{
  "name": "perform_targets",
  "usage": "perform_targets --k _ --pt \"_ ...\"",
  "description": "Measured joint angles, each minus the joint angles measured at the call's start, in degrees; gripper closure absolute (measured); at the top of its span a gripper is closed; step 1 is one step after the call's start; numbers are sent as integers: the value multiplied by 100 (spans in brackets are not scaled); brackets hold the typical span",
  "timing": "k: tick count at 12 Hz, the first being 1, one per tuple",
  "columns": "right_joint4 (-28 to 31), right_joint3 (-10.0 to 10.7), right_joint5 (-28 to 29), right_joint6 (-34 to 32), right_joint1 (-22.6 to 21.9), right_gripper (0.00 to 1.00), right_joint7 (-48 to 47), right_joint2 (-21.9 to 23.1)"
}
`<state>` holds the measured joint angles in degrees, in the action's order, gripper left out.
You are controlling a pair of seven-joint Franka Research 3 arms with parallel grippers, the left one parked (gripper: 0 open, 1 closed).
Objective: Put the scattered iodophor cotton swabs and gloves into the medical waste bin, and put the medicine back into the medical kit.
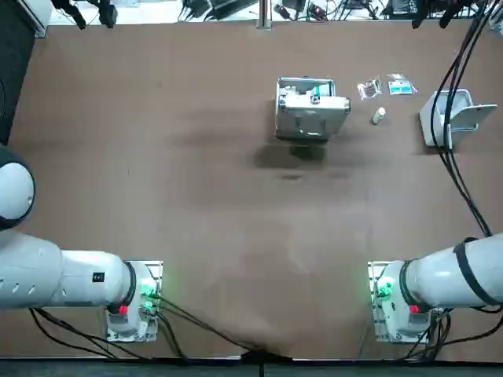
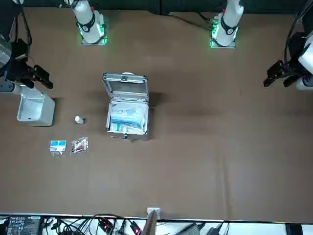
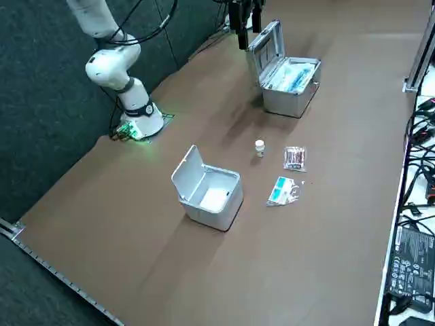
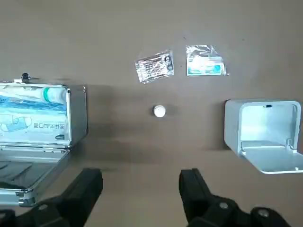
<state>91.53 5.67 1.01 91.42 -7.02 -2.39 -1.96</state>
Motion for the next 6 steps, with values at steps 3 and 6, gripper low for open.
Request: perform_targets --k 3,6 --pt "1 -1 0 -24 -1 0 -8 0" --pt "16 -13 1 -16 -3 0 -8 -22"
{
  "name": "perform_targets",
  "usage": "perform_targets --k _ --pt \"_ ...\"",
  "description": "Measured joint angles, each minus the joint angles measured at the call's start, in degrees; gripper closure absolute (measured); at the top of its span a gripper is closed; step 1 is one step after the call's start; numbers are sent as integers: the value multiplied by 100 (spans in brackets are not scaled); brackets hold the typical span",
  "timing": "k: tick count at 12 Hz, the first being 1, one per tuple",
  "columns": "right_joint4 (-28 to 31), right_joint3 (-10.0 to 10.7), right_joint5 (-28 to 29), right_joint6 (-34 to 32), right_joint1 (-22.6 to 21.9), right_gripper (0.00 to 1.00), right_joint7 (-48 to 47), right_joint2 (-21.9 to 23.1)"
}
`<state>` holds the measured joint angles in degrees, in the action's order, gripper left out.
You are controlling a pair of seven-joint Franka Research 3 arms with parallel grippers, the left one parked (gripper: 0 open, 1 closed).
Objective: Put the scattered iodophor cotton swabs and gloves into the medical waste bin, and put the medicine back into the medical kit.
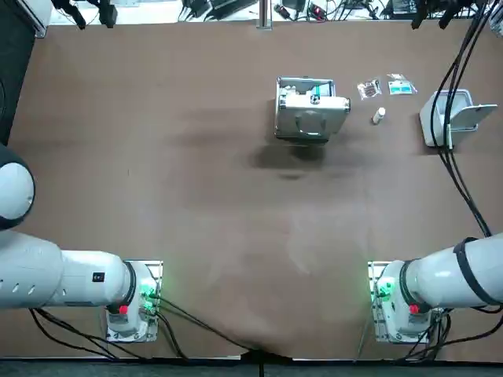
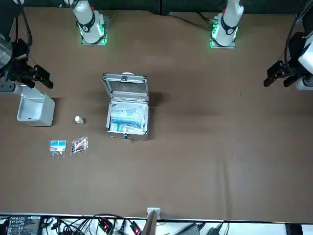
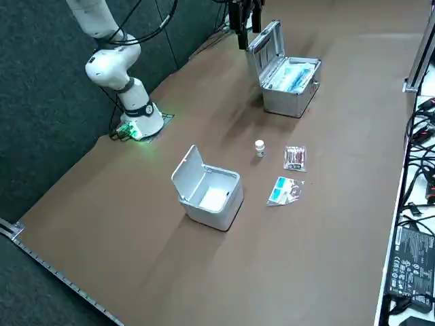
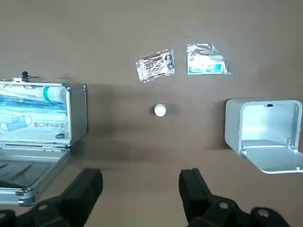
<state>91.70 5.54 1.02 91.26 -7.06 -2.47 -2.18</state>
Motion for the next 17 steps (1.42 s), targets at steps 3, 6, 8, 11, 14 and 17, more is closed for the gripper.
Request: perform_targets --k 3,6,8,11,14,17 --pt "128 -1 -2 360 2 0 1 -258" --pt "202 3 -21 1177 18 0 5 -819" --pt "200 13 -67 1741 61 0 5 -1195" --pt "200 26 -135 2498 199 0 18 -1761" --pt "207 30 -221 3410 270 0 17 -2464" --pt "79 36 -223 4132 361 2 -1 -3161"
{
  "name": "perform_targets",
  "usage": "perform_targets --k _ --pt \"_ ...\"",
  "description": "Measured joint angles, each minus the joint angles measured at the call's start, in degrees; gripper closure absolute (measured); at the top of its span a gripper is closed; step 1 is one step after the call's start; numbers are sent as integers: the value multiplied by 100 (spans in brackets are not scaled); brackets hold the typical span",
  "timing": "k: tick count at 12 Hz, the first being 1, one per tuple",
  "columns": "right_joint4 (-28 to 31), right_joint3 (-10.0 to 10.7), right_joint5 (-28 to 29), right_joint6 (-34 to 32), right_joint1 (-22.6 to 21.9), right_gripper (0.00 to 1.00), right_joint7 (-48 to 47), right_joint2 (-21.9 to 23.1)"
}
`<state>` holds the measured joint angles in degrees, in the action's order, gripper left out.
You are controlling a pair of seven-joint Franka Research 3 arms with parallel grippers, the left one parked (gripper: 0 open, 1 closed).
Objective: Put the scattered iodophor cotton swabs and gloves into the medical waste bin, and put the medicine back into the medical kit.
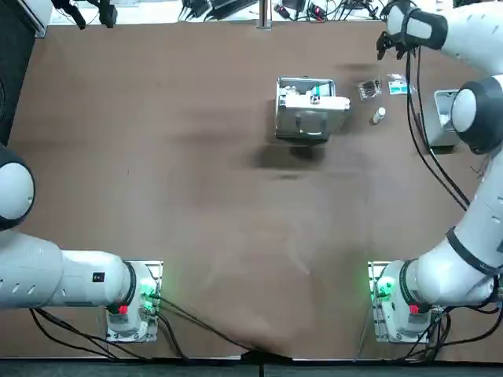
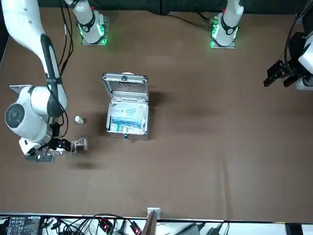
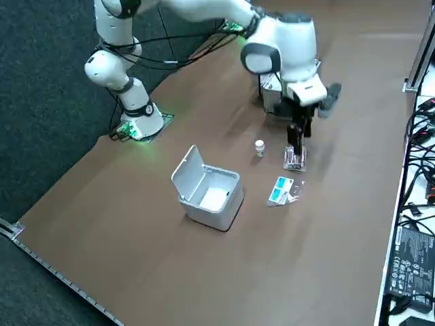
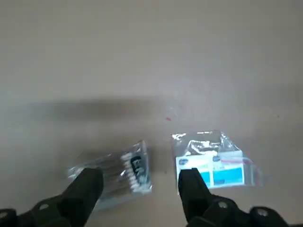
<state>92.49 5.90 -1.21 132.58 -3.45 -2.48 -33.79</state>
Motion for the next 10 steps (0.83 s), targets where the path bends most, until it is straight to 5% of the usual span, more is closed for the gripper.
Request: perform_targets --k 1,2,5,10 --pt "-102 2 11 57 48 2 -9 -200" --pt "-328 3 141 112 152 19 -14 -533" --pt "-483 2 344 287 201 33 -14 -838" --pt "-497 -67 379 547 187 37 -37 -1089"
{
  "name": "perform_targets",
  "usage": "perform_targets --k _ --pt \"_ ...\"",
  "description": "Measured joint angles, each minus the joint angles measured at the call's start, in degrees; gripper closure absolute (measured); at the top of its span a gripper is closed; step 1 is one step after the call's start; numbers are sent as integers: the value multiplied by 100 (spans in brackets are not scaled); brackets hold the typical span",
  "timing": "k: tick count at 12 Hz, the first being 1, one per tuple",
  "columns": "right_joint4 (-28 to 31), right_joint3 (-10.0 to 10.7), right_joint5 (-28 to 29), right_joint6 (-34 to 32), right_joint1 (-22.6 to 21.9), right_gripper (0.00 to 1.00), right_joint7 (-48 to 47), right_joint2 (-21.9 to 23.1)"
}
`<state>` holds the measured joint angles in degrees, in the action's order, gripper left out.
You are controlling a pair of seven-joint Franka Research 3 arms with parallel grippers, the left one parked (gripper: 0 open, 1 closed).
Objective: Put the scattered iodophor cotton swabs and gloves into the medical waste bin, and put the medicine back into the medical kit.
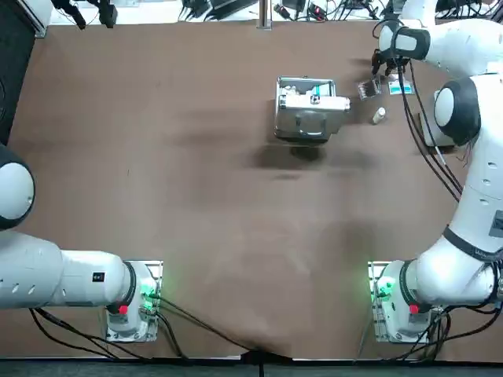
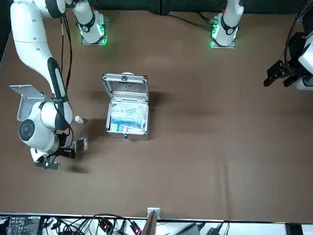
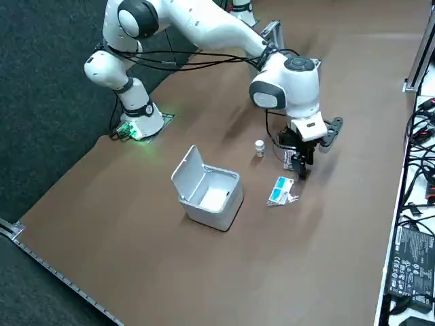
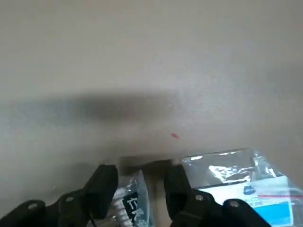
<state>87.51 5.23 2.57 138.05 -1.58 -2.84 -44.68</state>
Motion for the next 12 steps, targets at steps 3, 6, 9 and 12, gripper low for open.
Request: perform_targets --k 3,6,9,12 --pt "-1 -4 69 35 -3 37 -4 -24" --pt "-2 -3 80 87 4 39 -4 -58" --pt "-2 -3 81 90 6 43 -4 -71" --pt "-2 -4 81 89 -2 54 -4 -74"
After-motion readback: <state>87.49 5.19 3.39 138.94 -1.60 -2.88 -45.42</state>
